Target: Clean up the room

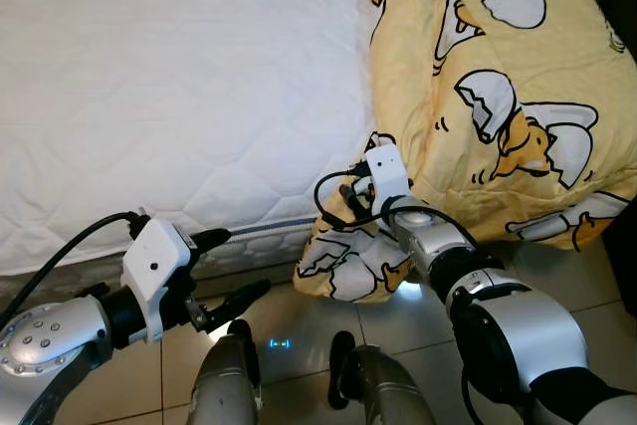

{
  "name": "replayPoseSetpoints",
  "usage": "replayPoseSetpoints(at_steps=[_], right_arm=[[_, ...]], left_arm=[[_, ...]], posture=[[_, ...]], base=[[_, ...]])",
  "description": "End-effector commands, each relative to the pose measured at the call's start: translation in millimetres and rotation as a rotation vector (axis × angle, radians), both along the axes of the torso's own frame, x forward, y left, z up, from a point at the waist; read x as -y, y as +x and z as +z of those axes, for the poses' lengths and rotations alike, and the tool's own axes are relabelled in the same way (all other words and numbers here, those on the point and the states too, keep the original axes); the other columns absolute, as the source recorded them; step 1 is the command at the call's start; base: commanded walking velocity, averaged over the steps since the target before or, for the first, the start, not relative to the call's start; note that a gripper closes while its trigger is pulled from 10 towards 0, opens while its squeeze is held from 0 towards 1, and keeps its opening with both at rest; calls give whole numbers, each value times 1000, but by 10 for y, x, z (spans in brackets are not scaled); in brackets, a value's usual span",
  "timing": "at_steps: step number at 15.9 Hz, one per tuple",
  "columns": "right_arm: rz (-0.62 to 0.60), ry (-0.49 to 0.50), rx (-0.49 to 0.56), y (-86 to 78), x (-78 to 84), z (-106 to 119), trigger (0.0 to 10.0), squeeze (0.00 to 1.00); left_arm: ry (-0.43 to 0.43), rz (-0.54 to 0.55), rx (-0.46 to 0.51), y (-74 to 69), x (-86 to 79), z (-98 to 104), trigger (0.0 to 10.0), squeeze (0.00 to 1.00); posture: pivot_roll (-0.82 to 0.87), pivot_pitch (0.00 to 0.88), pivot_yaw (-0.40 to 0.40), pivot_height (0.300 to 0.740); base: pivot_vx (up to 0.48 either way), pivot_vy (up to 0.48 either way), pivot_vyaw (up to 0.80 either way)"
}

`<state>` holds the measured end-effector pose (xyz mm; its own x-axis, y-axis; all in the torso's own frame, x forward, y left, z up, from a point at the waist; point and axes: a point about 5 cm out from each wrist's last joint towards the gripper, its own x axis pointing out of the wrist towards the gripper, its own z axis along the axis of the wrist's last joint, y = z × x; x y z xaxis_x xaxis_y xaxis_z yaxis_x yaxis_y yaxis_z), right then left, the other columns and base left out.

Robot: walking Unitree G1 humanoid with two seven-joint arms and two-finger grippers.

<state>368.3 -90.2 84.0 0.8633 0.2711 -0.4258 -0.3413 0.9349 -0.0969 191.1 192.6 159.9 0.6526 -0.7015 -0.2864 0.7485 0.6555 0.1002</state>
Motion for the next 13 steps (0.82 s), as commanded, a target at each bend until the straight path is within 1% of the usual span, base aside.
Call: replayPoseSetpoints(at_steps=[1, 2, 3, 9, 13], right_arm=[[-25, 9, -58, -83, 68, -152, 0, 0], [-7, 31, -66, -103, 51, -175, 0, 0], [-10, 32, -73, -112, 64, -191, 0, 0], [-74, 95, -114, -138, 169, -250, 0, 0], [-88, 111, -109, -122, 199, -230, 0, 0]], left_arm=[[-6, -13, -4, -38, 17, 22, 10000, 0], [0, -7, -2, -19, 1, 27, 10000, 0], [3, -9, -3, -16, 1, 25, 10000, 0], [9, -24, -7, -7, -5, 21, 10000, 0], [19, 9, 8, 35, -22, 11, 10000, 0]], posture=[[268, 382, -101, 740], [270, 377, -92, 740], [271, 377, -90, 740], [273, 375, -84, 740], [270, 372, -84, 740]], base=[[0, 0, 0], [0, 0, 0], [0, 0, 0], [0, 0, 0], [0, 0, 0]])
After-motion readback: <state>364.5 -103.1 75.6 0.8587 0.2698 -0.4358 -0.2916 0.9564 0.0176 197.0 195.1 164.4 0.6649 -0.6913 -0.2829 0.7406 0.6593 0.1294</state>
